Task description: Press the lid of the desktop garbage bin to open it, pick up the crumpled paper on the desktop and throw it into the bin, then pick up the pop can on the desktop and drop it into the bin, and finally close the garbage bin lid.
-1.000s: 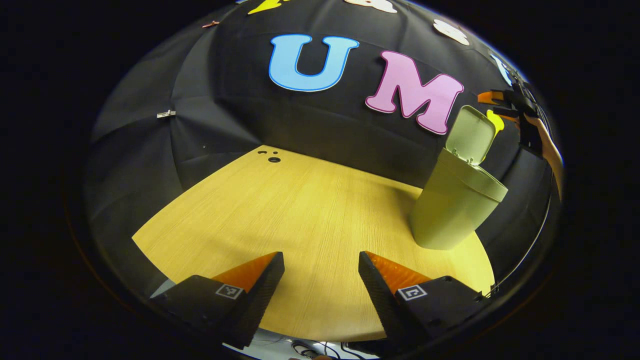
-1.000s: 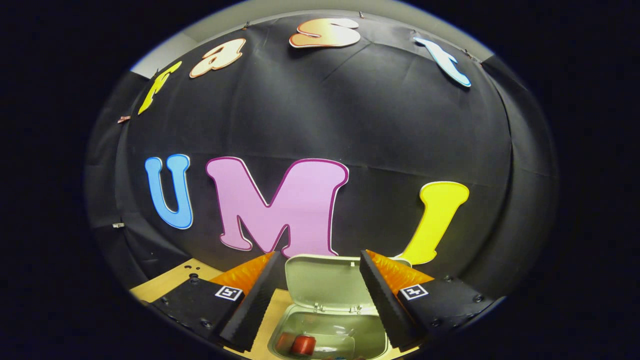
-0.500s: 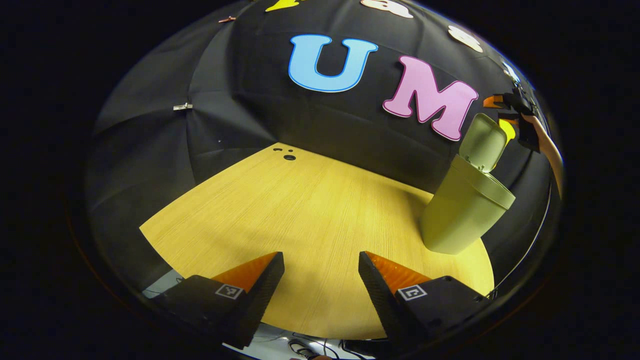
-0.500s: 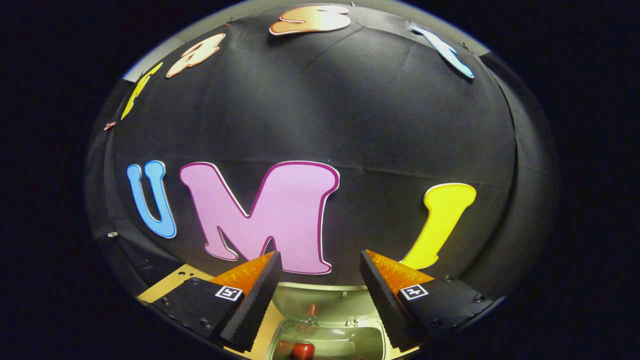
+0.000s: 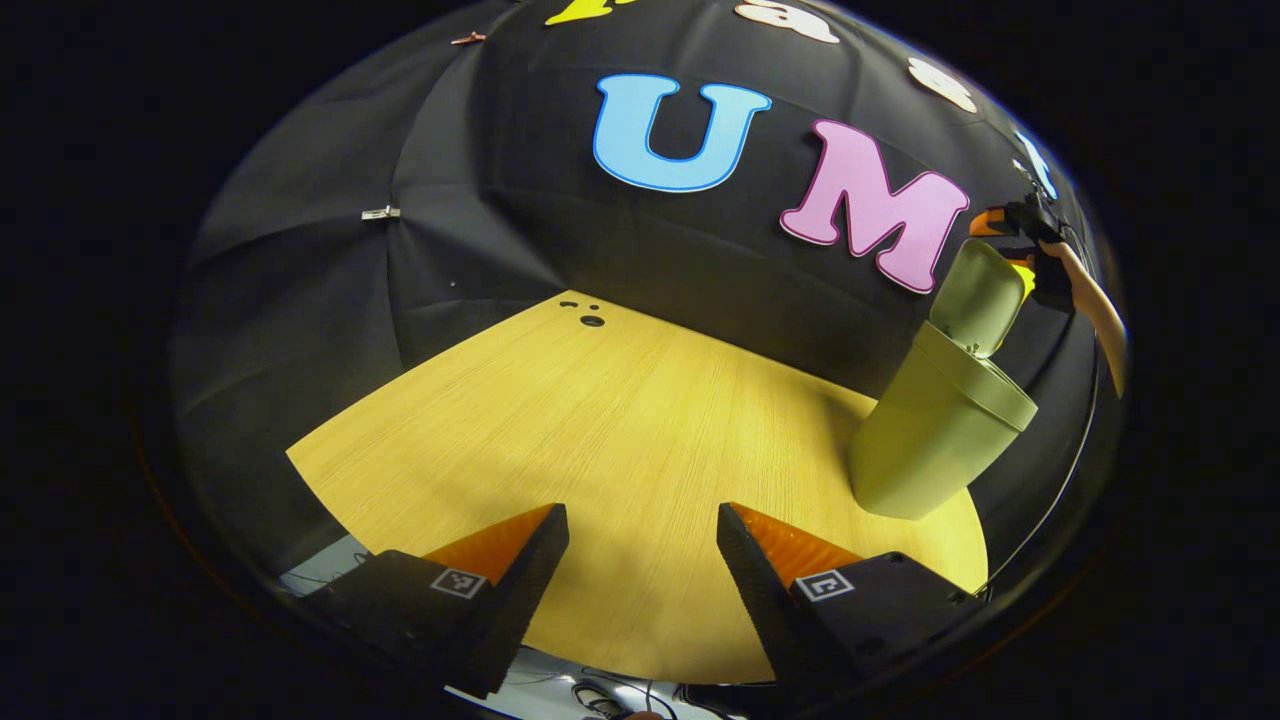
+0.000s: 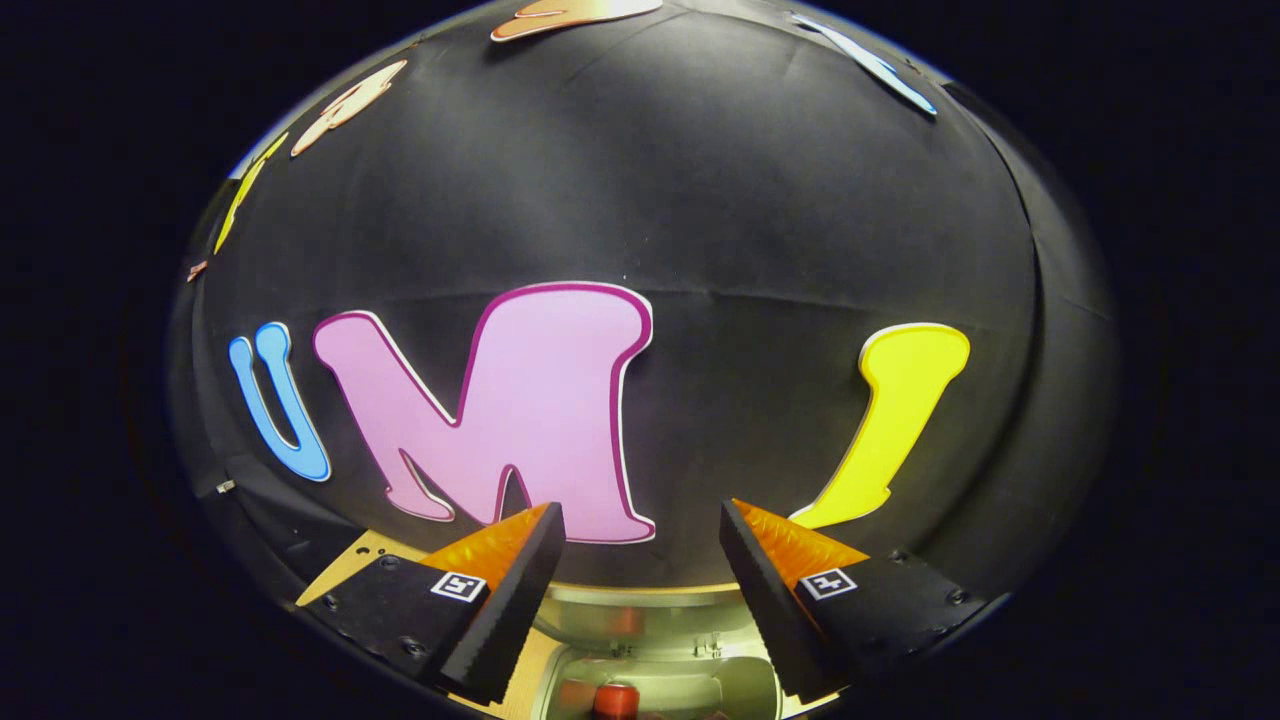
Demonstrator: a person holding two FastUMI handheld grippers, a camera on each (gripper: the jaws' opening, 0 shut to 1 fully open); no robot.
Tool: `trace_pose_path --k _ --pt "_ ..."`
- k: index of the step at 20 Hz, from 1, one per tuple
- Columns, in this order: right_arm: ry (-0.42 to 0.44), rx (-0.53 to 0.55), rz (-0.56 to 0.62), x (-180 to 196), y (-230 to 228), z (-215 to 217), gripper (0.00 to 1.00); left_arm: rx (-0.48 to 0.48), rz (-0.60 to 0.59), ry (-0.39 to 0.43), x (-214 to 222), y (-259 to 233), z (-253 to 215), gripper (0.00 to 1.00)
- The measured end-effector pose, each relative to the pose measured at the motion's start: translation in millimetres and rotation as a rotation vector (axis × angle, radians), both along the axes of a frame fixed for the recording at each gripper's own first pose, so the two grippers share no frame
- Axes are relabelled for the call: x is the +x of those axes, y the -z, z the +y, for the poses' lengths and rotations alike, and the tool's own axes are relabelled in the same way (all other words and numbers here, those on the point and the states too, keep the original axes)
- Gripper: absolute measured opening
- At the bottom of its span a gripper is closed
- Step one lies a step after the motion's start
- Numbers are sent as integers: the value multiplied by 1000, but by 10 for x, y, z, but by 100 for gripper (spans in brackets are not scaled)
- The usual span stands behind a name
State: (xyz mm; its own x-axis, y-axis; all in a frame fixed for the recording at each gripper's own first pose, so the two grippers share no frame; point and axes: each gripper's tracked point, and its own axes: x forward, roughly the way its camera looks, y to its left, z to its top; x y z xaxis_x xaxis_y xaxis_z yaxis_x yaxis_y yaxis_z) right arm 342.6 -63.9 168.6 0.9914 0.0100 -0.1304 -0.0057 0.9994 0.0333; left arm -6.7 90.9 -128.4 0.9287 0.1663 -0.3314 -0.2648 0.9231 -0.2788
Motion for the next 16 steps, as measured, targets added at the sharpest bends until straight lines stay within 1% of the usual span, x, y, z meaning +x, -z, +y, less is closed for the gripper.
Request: trace_pose_path --k 4,5,9,14,16 --pt "-20 4 30 -95 80 34 98 13 4 24 -10 11 -65 96" --pt "-25 3 30 -146 100 38 96 15 5 31 -11 10 -80 96" --pt "-36 14 31 -431 96 24 96 41 -6 66 -41 -22 -138 96" --pt "-48 15 47 -856 371 49 96 60 -20 117 -58 -56 -196 96" --pt "-53 14 72 -1042 607 49 96 64 -24 137 -70 -57 -215 96"
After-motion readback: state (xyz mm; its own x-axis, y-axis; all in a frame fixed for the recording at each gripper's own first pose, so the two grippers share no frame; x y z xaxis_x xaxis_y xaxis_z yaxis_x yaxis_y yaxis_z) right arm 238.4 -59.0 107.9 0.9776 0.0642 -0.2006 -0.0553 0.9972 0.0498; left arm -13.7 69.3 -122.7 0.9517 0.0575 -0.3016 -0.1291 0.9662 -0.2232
